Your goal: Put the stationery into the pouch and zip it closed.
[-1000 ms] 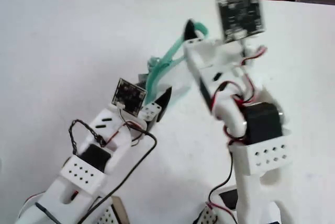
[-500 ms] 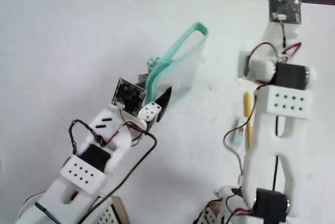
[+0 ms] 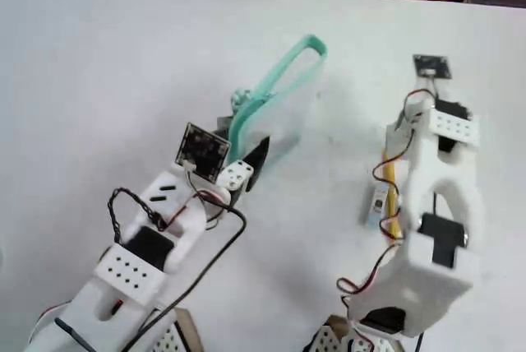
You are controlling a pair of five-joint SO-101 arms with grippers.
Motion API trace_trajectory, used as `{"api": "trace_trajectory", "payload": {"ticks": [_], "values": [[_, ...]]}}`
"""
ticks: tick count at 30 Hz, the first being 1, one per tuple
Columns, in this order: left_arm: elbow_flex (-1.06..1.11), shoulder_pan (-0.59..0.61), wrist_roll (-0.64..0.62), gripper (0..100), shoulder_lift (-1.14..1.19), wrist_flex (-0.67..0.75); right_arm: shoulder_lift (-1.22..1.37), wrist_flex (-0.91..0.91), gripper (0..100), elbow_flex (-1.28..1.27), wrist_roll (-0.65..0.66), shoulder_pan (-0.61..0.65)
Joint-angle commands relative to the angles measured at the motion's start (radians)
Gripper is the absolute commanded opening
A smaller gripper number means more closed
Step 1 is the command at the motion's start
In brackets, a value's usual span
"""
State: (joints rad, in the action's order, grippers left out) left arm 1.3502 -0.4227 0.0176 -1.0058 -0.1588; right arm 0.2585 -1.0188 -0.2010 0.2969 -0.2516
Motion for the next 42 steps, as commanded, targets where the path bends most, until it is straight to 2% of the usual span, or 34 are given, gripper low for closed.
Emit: {"api": "trace_trajectory", "payload": {"ticks": [1, 7, 11, 15, 20, 24, 30, 36, 42], "values": [[-0.008, 0.002, -0.009, 17, 0.002, 0.000, 0.038, 0.045, 26.5, 0.026, 0.012, 0.051], [-0.008, 0.004, -0.009, 17, 0.002, 0.002, 0.122, 0.081, 19.2, 0.084, 0.020, 0.077], [-0.008, -0.002, -0.009, 17, 0.002, 0.000, 0.166, 0.027, 15.7, 0.149, 0.020, 0.076], [-0.008, -0.002, -0.009, 17, 0.002, 0.000, 0.193, -0.004, 1.2, 0.183, 0.021, 0.074], [-0.008, -0.002, -0.009, 17, 0.002, 0.000, 0.176, -0.016, 1.8, 0.187, 0.021, 0.068], [-0.008, -0.002, -0.009, 17, 0.002, 0.000, 0.035, -0.159, 1.7, 0.245, 0.021, 0.047], [-0.008, -0.002, -0.009, 17, 0.002, 0.000, -0.332, -0.334, 1.7, 0.364, 0.014, 0.077], [-0.006, -0.002, -0.009, 17, 0.002, -0.002, -0.690, -0.302, 1.7, 0.407, 0.012, 0.202], [-0.006, -0.002, -0.009, 17, 0.002, -0.002, -0.901, -0.127, 1.7, 0.408, 0.012, 0.400]]}}
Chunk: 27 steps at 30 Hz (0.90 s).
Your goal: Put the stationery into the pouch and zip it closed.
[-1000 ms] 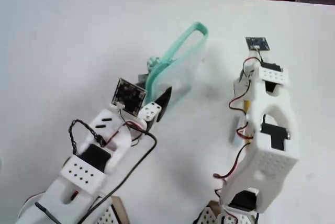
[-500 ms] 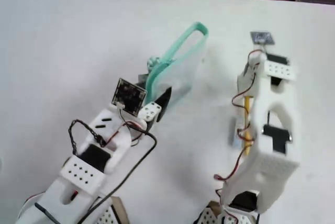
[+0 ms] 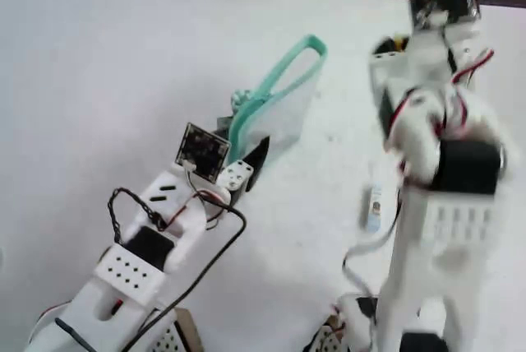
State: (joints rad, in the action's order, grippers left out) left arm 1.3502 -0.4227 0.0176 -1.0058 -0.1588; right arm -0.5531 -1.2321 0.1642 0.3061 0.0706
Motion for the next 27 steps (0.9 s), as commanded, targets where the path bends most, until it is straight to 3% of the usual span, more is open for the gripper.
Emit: {"api": "trace_trajectory", "payload": {"ticks": [1, 6, 11, 16, 27], "values": [[-0.006, -0.002, -0.009, 17, 0.002, -0.002, -0.105, 0.117, 1.7, 0.043, 0.003, 0.114], [-0.006, -0.002, -0.009, 17, 0.002, -0.002, -0.116, 0.303, 1.7, 0.038, 0.003, 0.278], [-0.006, -0.002, -0.009, 17, 0.002, -0.002, -0.120, 0.460, 1.7, 0.043, 0.003, 0.340], [-0.008, -0.001, -0.009, 17, 0.002, 0.002, -0.116, 0.432, 1.7, -0.023, 0.002, 0.397], [-0.009, 0.004, -0.008, 17, 0.002, 0.005, -0.139, 0.392, 1.7, -0.239, 0.002, 0.371]]}}
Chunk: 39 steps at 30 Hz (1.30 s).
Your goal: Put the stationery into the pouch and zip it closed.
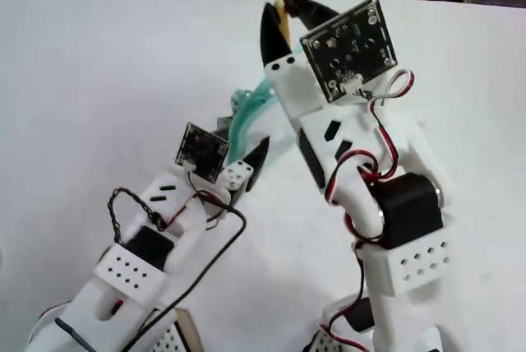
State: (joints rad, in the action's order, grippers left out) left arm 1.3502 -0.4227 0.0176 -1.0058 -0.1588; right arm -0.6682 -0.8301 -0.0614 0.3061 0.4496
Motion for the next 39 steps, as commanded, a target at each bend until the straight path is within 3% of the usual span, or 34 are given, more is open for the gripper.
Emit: {"api": "trace_trajectory", "payload": {"ticks": [1, 9, 14, 24, 28, 32, 39], "values": [[-0.009, 0.004, -0.008, 17, 0.002, 0.005, -0.022, -0.018, 1.7, -0.029, -0.003, -0.005], [-0.009, 0.004, -0.008, 17, -0.001, 0.000, -0.022, -0.030, 4.5, -0.104, -0.058, 0.004], [-0.009, 0.004, -0.008, 17, -0.001, 0.002, -0.025, -0.099, 30.8, -0.094, -0.061, 0.010], [-0.009, 0.005, -0.008, 17, 0.001, 0.002, -0.025, -0.142, 26.9, -0.021, -0.061, 0.002], [-0.009, 0.005, -0.008, 17, 0.001, 0.000, -0.016, -0.206, 26.9, 0.028, -0.075, -0.102], [-0.008, 0.005, -0.008, 17, 0.001, 0.000, 0.002, -0.328, 26.9, 0.005, -0.097, -0.302], [-0.008, 0.005, -0.008, 17, 0.002, 0.000, 0.136, -0.489, 26.9, -0.160, 0.137, -0.518]]}}
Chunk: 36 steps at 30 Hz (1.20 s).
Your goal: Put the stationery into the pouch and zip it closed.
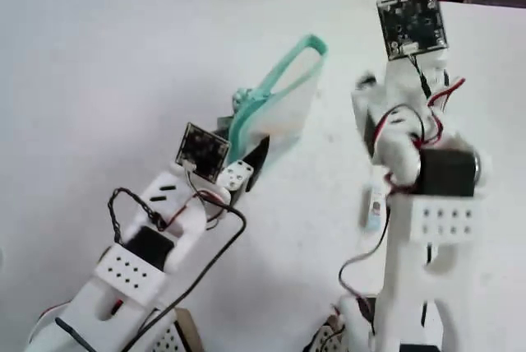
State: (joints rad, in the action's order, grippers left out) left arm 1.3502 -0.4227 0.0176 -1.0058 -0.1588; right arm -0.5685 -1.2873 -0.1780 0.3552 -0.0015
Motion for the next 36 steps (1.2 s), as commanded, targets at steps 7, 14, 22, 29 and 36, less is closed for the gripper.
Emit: {"api": "trace_trajectory", "payload": {"ticks": [7, 14, 22, 29, 36], "values": [[-0.006, 0.007, -0.008, 17, 0.004, -0.002, 0.177, -0.028, 26.9, -0.275, 0.095, -0.114], [0.020, -0.001, -0.008, 17, 0.004, -0.002, 0.269, 0.231, 23.0, -0.502, 0.025, -0.163], [0.014, 0.004, -0.008, 17, 0.004, -0.002, 0.289, 0.314, 23.1, -0.605, -0.133, -0.067], [0.012, -0.001, -0.009, 17, 0.004, -0.002, 0.291, 0.418, 23.1, -0.671, -0.129, -0.070], [0.014, -0.002, -0.014, 17, 0.004, -0.006, 0.332, 0.452, 23.0, -0.677, -0.129, -0.071]]}}
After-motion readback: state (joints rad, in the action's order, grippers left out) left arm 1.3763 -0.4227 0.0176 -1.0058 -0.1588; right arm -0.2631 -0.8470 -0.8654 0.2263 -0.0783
